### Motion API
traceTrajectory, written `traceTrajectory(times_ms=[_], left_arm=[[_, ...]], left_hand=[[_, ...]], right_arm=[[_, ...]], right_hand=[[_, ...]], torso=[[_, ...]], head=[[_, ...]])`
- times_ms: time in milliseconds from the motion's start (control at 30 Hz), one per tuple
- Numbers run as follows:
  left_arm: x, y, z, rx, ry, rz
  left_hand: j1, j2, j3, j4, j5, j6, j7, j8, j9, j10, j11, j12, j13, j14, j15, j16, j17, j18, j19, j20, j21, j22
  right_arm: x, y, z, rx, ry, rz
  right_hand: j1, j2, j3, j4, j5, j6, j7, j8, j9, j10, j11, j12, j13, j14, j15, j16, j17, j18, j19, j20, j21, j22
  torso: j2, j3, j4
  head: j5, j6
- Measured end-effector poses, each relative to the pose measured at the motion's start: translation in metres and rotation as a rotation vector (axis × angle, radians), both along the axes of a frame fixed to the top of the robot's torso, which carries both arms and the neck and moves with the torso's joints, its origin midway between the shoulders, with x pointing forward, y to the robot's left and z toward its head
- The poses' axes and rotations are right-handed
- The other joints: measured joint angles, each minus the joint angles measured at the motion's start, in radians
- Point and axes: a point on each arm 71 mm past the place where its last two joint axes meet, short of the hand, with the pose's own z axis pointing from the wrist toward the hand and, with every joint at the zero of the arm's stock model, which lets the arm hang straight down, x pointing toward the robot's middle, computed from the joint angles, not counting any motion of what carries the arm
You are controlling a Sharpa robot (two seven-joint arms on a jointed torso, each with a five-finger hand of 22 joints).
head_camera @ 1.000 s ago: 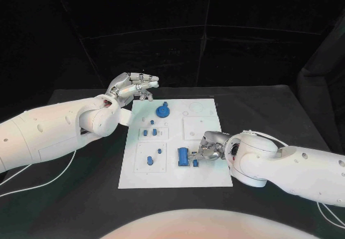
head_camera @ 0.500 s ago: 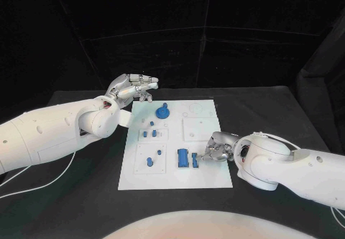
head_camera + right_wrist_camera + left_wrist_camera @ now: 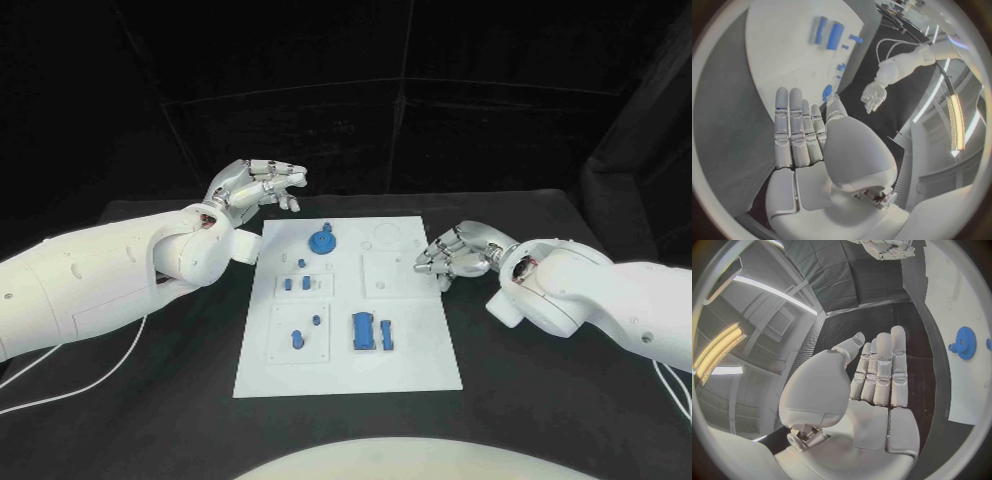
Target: Assemble the parts on the task board
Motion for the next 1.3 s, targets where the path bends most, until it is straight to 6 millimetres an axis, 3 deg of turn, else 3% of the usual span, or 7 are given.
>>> traceTrajectory(times_ms=[233,467,633,767,867,1167,1300], left_arm=[[0.013,0.005,-0.003,-0.014,0.0,0.049],[0.025,0.003,-0.007,-0.034,0.002,0.087],[0.03,0.002,-0.012,-0.045,0.008,0.119],[0.029,0.002,-0.014,-0.045,0.013,0.118],[0.025,-0.001,-0.016,-0.05,0.02,0.114],[-0.004,-0.025,-0.027,-0.065,0.059,0.123],[-0.024,-0.039,-0.031,-0.058,0.077,0.15]], left_hand=[[-0.021,-0.021,0.045,0.012,0.003,0.015,0.004,-0.054,-0.002,0.061,0.021,-0.162,-0.002,-0.062,0.039,-0.36,-0.155,0.0,-0.128,0.039,-0.213,-0.15],[-0.029,-0.029,0.056,0.021,0.003,0.006,0.013,-0.113,-0.002,0.079,0.049,-0.31,-0.002,-0.13,0.099,-0.653,-0.271,0.0,-0.282,0.124,-0.442,-0.328],[-0.029,-0.029,0.042,0.023,0.003,0.006,0.013,-0.142,-0.002,0.073,0.055,-0.365,-0.002,-0.12,0.116,-0.744,-0.309,0.0,-0.276,0.136,-0.481,-0.385],[-0.169,-0.001,-0.01,0.036,-0.016,-0.097,-0.006,-0.179,-0.024,-0.04,0.044,-0.387,-0.024,-0.219,0.101,-0.777,-0.333,0.0,-0.347,0.107,-0.502,-0.421],[-0.315,0.021,-0.056,0.047,-0.03,-0.211,-0.026,-0.205,-0.043,-0.164,0.025,-0.422,-0.041,-0.332,0.084,-0.803,-0.367,-0.023,-0.432,0.076,-0.52,-0.454],[-0.619,0.044,-0.154,0.058,-0.043,-0.448,-0.07,-0.227,-0.062,-0.421,-0.034,-0.461,-0.059,-0.566,0.018,-0.858,-0.404,-0.054,-0.61,0.011,-0.575,-0.522],[-0.72,0.047,-0.186,0.059,-0.043,-0.527,-0.108,-0.232,-0.064,-0.506,-0.065,-0.463,-0.061,-0.644,-0.005,-0.875,-0.41,-0.069,-0.669,-0.011,-0.608,-0.545]], right_arm=[[0.041,-0.006,0.003,0.299,-0.061,-0.064],[0.07,-0.006,0.002,0.457,-0.129,-0.113],[0.083,-0.002,0.001,0.516,-0.166,-0.126],[0.082,-0.002,0.001,0.519,-0.163,-0.124],[0.078,-0.002,-0.002,0.52,-0.157,-0.129],[0.05,0.023,-0.004,0.602,-0.141,-0.168],[0.033,0.033,-0.005,0.648,-0.138,-0.227]], right_hand=[[0.022,0.029,-0.003,-0.072,-0.027,0.018,0.017,-0.072,-0.061,0.038,0.03,-0.105,-0.231,-0.079,0.053,-0.276,-0.201,0.0,-0.031,0.072,-0.271,-0.177],[-0.003,0.054,-0.006,-0.129,-0.036,0.026,0.015,-0.097,-0.107,0.05,0.035,-0.141,-0.357,-0.031,0.063,-0.368,-0.303,0.0,0.031,0.069,-0.37,-0.244],[-0.008,0.059,0.001,-0.146,-0.036,0.029,0.018,-0.097,-0.119,0.057,0.035,-0.141,-0.386,-0.013,0.062,-0.383,-0.325,0.0,0.046,0.068,-0.389,-0.254],[-0.167,0.049,0.02,-0.158,-0.049,-0.068,0.0,-0.12,-0.149,-0.05,0.019,-0.166,-0.418,-0.124,0.05,-0.411,-0.356,0.0,-0.056,0.046,-0.413,-0.277],[-0.339,0.032,0.046,-0.16,-0.063,-0.182,-0.022,-0.138,-0.173,-0.179,0.002,-0.185,-0.442,-0.258,0.023,-0.433,-0.379,-0.019,-0.181,0.02,-0.436,-0.296],[-0.688,-0.035,0.096,-0.163,-0.136,-0.415,-0.07,-0.155,-0.197,-0.441,-0.062,-0.199,-0.467,-0.531,-0.035,-0.452,-0.403,-0.056,-0.435,-0.033,-0.482,-0.315],[-0.805,-0.055,0.112,-0.163,-0.144,-0.493,-0.096,-0.155,-0.2,-0.529,-0.088,-0.203,-0.47,-0.623,-0.043,-0.452,-0.406,-0.065,-0.519,-0.051,-0.512,-0.317]], torso=[[-0.027,-0.0079,-0.0008],[-0.052,-0.0103,-0.0002],[-0.064,-0.0092,0.0058],[-0.065,-0.0088,0.0065],[-0.066,-0.0075,0.0083],[-0.081,0.0044,0.0313],[-0.086,0.0083,0.0384]], head=[[0.0,0.016],[0.002,0.042],[-0.005,0.083],[-0.005,0.084],[-0.005,0.092],[-0.005,0.157],[-0.006,0.169]])
